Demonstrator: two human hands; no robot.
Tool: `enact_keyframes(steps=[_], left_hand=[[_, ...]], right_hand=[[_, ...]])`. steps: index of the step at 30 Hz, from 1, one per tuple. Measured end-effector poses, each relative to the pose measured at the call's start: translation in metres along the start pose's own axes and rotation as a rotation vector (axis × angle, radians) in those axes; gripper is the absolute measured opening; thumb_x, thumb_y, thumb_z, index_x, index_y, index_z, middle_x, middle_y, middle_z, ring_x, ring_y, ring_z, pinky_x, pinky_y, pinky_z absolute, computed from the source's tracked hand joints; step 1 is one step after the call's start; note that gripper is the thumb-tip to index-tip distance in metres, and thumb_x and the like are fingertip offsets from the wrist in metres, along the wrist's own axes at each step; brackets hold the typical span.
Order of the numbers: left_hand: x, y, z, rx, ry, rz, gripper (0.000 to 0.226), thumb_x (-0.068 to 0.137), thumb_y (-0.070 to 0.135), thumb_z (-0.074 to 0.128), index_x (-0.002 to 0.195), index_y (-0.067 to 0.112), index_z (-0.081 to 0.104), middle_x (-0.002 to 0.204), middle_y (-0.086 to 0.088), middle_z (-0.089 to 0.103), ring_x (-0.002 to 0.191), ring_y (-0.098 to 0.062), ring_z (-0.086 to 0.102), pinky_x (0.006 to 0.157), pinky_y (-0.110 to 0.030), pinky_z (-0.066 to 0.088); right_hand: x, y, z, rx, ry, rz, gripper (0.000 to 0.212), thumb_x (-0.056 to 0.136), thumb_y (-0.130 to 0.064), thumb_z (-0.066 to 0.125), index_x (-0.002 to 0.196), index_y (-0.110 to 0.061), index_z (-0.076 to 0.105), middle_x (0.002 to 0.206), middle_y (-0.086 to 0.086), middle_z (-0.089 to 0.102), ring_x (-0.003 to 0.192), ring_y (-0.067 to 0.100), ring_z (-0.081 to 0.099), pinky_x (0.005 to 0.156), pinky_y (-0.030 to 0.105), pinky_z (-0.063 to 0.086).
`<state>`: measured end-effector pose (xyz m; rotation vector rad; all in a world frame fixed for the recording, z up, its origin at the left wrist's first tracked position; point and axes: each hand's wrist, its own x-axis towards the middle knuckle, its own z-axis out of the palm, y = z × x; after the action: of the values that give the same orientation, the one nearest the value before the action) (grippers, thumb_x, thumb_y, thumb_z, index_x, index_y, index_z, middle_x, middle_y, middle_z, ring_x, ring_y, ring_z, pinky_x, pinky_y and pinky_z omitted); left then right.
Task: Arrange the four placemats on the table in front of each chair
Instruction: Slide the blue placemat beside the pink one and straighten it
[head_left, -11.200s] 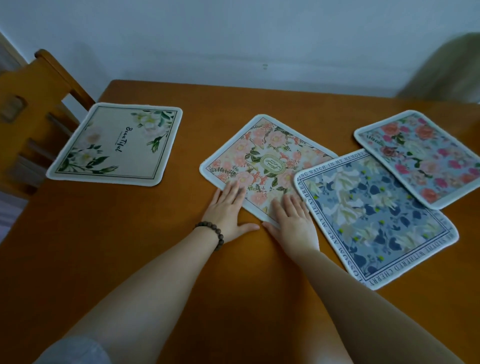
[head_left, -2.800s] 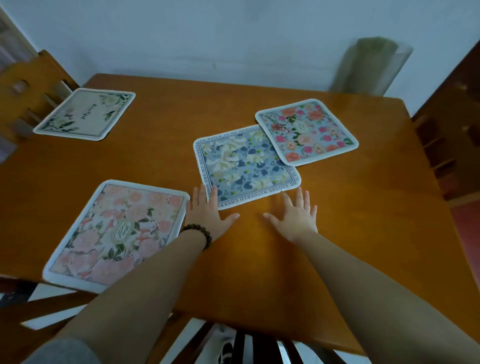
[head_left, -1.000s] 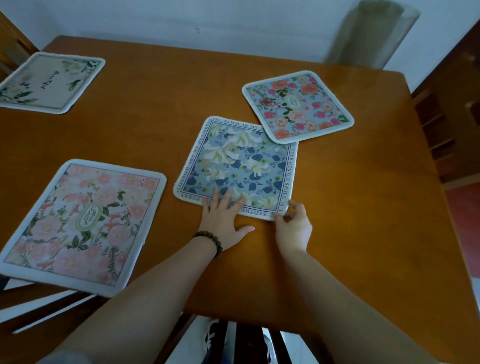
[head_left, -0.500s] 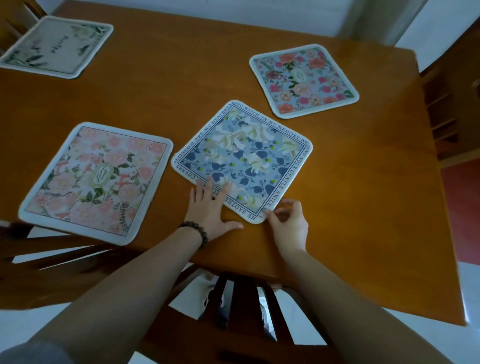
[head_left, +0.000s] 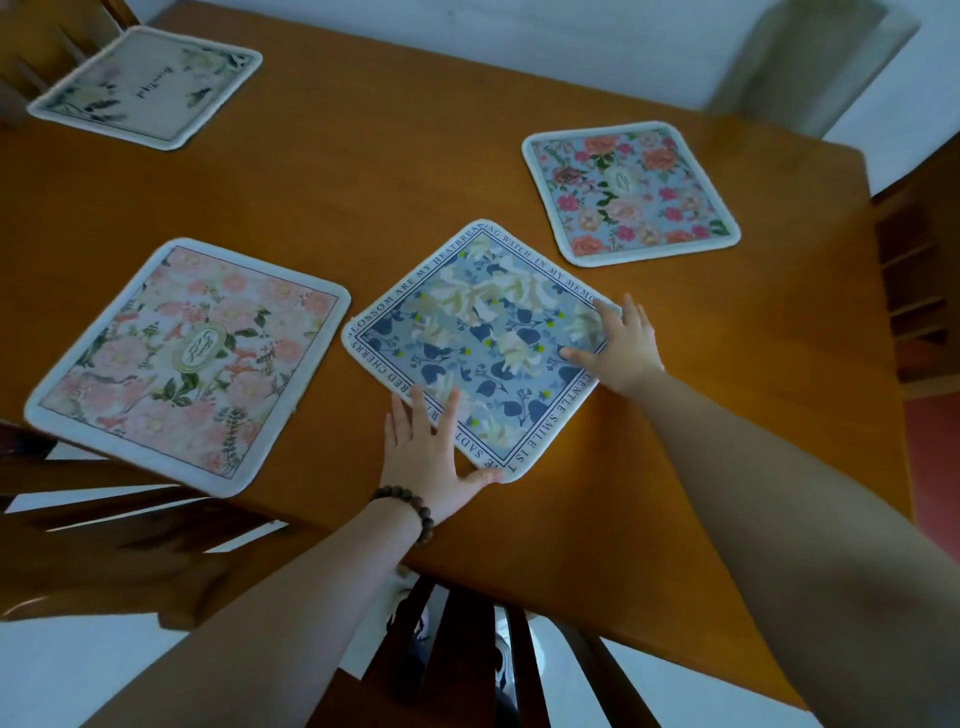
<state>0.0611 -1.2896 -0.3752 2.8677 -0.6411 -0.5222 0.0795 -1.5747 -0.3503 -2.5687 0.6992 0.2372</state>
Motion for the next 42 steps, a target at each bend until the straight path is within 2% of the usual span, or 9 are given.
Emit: enact_keyframes(steps=[3, 7, 11, 15, 21, 25, 34, 38, 42], left_hand=[[0.001, 0.001, -0.001, 0.033, -0.027, -0.005, 0.113, 0.058, 0.095, 0.023, 0.149, 0.035, -0.009, 0.156, -0.019, -0.015, 0.141, -0.045, -0.014, 0.116, -0.054, -0.001], [0.001, -0.001, -0.006, 0.008, -0.05, 0.014, 0.104, 0.068, 0.088, 0.036, 0.149, 0.034, -0.001, 0.157, -0.019, -0.014, 0.141, -0.045, -0.015, 0.114, -0.053, -0.002], [0.0, -0.006, -0.008, 0.023, -0.075, 0.044, 0.103, 0.069, 0.088, 0.035, 0.149, 0.036, -0.004, 0.156, -0.017, -0.018, 0.14, -0.043, -0.017, 0.114, -0.052, -0.002], [-0.002, -0.011, -0.007, 0.029, -0.087, 0.079, 0.103, 0.067, 0.088, 0.032, 0.149, 0.037, -0.003, 0.156, -0.015, -0.019, 0.14, -0.041, -0.02, 0.115, -0.052, -0.001], [0.001, -0.011, -0.01, -0.017, -0.073, 0.076, 0.097, 0.07, 0.084, 0.042, 0.148, 0.034, 0.012, 0.157, -0.017, -0.013, 0.141, -0.043, -0.015, 0.114, -0.051, 0.0], [0.002, -0.012, -0.014, -0.058, -0.058, 0.083, 0.088, 0.069, 0.079, 0.053, 0.14, 0.034, 0.026, 0.158, -0.018, -0.007, 0.142, -0.043, -0.011, 0.114, -0.051, 0.003], [-0.01, -0.009, -0.015, 0.15, -0.195, 0.129, 0.132, 0.047, 0.097, 0.045, 0.148, 0.035, -0.012, 0.154, -0.015, -0.027, 0.137, -0.049, -0.022, 0.112, -0.055, -0.004], [-0.021, -0.011, -0.014, 0.167, -0.218, 0.145, 0.128, 0.054, 0.092, 0.049, 0.149, 0.033, -0.013, 0.153, -0.014, -0.028, 0.136, -0.052, -0.021, 0.113, -0.057, 0.002], [-0.021, -0.027, -0.025, 0.096, -0.231, 0.192, 0.119, 0.06, 0.08, 0.062, 0.15, 0.034, 0.0, 0.156, -0.008, -0.024, 0.14, -0.046, -0.016, 0.113, -0.056, 0.01]], right_hand=[[0.008, 0.004, 0.003, -0.008, -0.08, 0.002, 0.09, 0.076, -0.068, 0.06, 0.149, -0.032, 0.022, 0.159, 0.008, 0.008, 0.145, 0.031, 0.003, 0.114, 0.051, 0.016], [-0.002, 0.011, 0.013, -0.061, -0.045, -0.026, 0.084, 0.077, -0.064, 0.062, 0.147, -0.03, 0.029, 0.158, 0.004, 0.013, 0.142, 0.029, 0.011, 0.11, 0.05, 0.026], [0.002, 0.012, 0.008, -0.041, -0.024, -0.035, 0.082, 0.079, -0.06, 0.064, 0.146, -0.028, 0.03, 0.158, 0.005, 0.014, 0.144, 0.028, 0.01, 0.114, 0.05, 0.02], [0.017, 0.007, 0.004, -0.072, -0.075, 0.004, 0.093, 0.078, -0.064, 0.063, 0.151, -0.028, 0.018, 0.16, 0.008, 0.001, 0.146, 0.029, -0.001, 0.118, 0.048, 0.008], [0.008, 0.007, 0.006, -0.102, -0.046, 0.049, 0.09, 0.076, -0.068, 0.061, 0.149, -0.03, 0.023, 0.157, 0.008, 0.012, 0.142, 0.032, 0.01, 0.11, 0.053, 0.028], [-0.022, 0.014, 0.012, -0.111, -0.017, 0.107, 0.091, 0.075, -0.071, 0.058, 0.149, -0.031, 0.022, 0.156, 0.009, 0.014, 0.14, 0.032, 0.014, 0.107, 0.051, 0.032], [-0.108, 0.016, 0.041, -0.122, 0.088, 0.255, 0.085, 0.081, -0.071, 0.05, 0.149, -0.028, 0.022, 0.153, 0.013, 0.019, 0.136, 0.033, 0.02, 0.107, 0.046, 0.032], [-0.142, 0.001, 0.053, -0.115, 0.113, 0.31, 0.082, 0.082, -0.067, 0.052, 0.146, -0.022, 0.028, 0.146, 0.018, 0.027, 0.13, 0.036, 0.025, 0.106, 0.043, 0.031], [-0.176, -0.005, 0.068, -0.124, 0.15, 0.306, 0.077, 0.083, -0.064, 0.053, 0.143, -0.02, 0.034, 0.138, 0.018, 0.034, 0.123, 0.035, 0.03, 0.102, 0.041, 0.03]])
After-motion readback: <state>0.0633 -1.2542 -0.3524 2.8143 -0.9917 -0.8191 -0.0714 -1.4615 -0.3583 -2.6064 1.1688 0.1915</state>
